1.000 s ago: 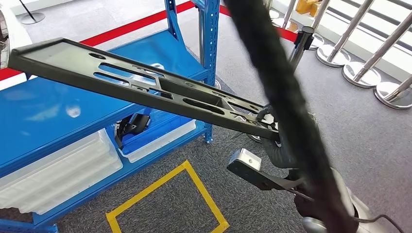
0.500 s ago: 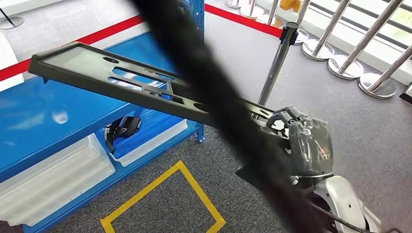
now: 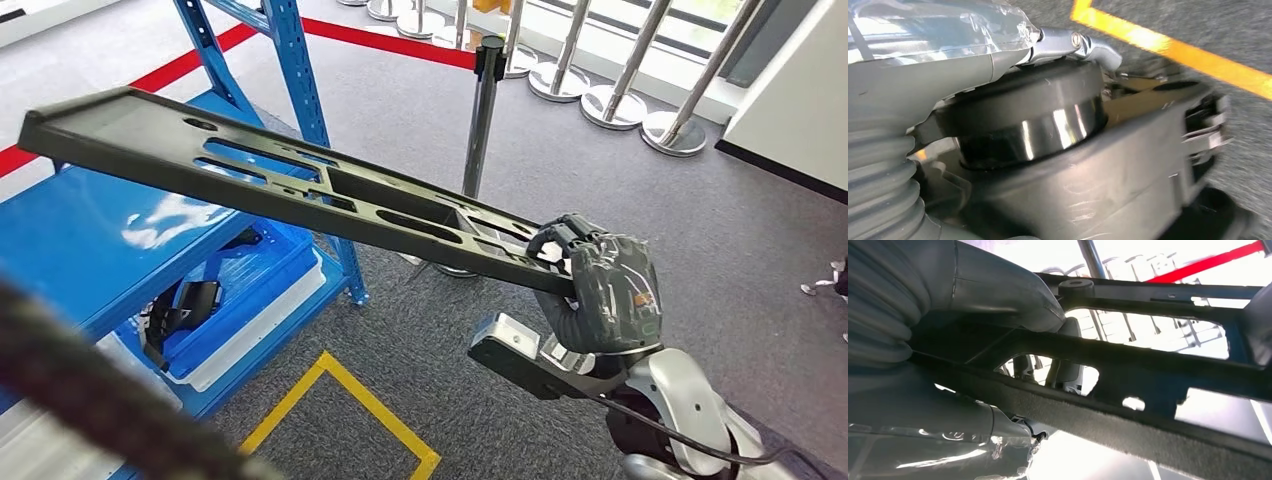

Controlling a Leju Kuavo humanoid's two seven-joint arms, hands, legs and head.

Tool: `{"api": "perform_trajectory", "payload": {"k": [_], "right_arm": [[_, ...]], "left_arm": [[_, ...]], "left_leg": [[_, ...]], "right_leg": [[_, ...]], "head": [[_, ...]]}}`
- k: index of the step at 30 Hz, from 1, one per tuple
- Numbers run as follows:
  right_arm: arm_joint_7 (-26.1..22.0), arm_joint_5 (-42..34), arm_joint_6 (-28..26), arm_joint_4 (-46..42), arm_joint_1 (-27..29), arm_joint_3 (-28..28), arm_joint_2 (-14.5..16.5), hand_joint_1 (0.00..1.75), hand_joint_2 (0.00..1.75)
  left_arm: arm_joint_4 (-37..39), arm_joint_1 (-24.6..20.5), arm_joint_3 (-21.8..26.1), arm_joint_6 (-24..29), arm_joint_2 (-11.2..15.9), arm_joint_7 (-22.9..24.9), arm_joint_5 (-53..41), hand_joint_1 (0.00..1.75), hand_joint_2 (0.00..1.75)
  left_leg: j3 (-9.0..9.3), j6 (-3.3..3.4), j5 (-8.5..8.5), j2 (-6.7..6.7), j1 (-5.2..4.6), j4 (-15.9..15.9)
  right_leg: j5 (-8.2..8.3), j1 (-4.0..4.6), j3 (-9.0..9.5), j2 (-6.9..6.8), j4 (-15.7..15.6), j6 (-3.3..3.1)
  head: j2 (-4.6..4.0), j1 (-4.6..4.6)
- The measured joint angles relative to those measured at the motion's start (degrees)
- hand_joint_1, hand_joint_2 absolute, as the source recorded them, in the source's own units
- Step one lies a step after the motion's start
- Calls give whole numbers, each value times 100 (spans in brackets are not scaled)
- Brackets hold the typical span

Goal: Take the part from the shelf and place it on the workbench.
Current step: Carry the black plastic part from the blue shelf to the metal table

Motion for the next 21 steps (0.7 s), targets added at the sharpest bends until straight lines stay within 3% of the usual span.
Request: {"api": "perform_trajectory", "payload": {"k": [1,3,5,7,8,9,10,11,13,15,18,20,21], "right_arm": [[-15,-68,-19,1,-4,1,-1,175,175],[-88,-219,-50,1,-5,7,-3,175,175],[-227,-347,-71,1,-35,24,-11,175,175],[-428,-436,-84,1,-74,52,-15,175,175],[-534,-460,-88,1,-83,70,-14,175,175],[-631,-472,-90,1,-85,92,-13,175,175],[-711,-471,-94,1,-89,116,-13,175,175],[-776,-465,-98,1,-97,140,-13,175,175],[-868,-449,-118,1,-121,179,-12,175,175],[-930,-442,-150,0,-157,208,-8,175,175],[-963,-442,-179,-1,-178,232,-6,175,175],[-969,-442,-184,-1,-197,248,-2,175,175],[-973,-443,-188,-1,-208,260,0,175,175]], "left_arm": [[0,-1,0,1,-3,-1,1,0,175],[-1,-10,0,-1,-10,-1,-1,0,175],[1,-8,0,-2,-17,-1,-4,0,175],[2,4,0,-3,-16,-1,-5,0,175],[3,8,0,-5,-13,-1,-5,0,175],[3,11,0,-6,-9,1,-5,0,175],[4,13,0,-8,-6,3,-6,0,175],[4,14,-1,-9,-3,5,-7,0,175],[4,20,0,-10,-2,13,-8,0,175],[5,28,0,-10,0,15,-7,0,175],[6,35,0,-8,8,17,-1,0,175],[5,32,-1,-10,15,14,-7,0,175],[4,27,-1,-11,18,10,-11,0,175]], "left_leg": [[10,29,-21,-22,-4,-39],[29,100,-15,85,1,-88],[56,164,3,218,23,-130],[68,206,-4,348,17,-141],[69,217,-11,410,13,-141],[75,222,-21,466,10,-141],[86,223,-33,517,10,-141],[106,220,-48,560,10,-141],[154,198,-88,627,-1,-144],[181,156,-117,676,-29,-156],[229,87,-154,761,-58,-197],[171,39,-318,662,-71,12],[52,20,-473,578,-76,292]], "right_leg": [[13,-1,-38,61,14,30],[21,-7,-81,113,30,87],[-141,2,-202,-105,299,148],[-464,-14,-518,-396,967,214],[-587,-33,-690,-460,1311,236],[-623,-51,-796,-492,1522,247],[-554,-62,-801,-509,1527,249],[-387,-68,-688,-530,1299,242],[-40,-33,-296,-702,520,200],[65,34,-68,-861,31,136],[51,39,-39,-783,-77,63],[77,-5,12,-695,-152,1],[84,-21,36,-652,-177,-29]], "head": [[0,3],[0,15],[-1,65],[-1,136],[-1,154],[-1,168],[-1,186],[-1,206],[0,244],[0,279],[0,285],[0,245],[0,210]]}}
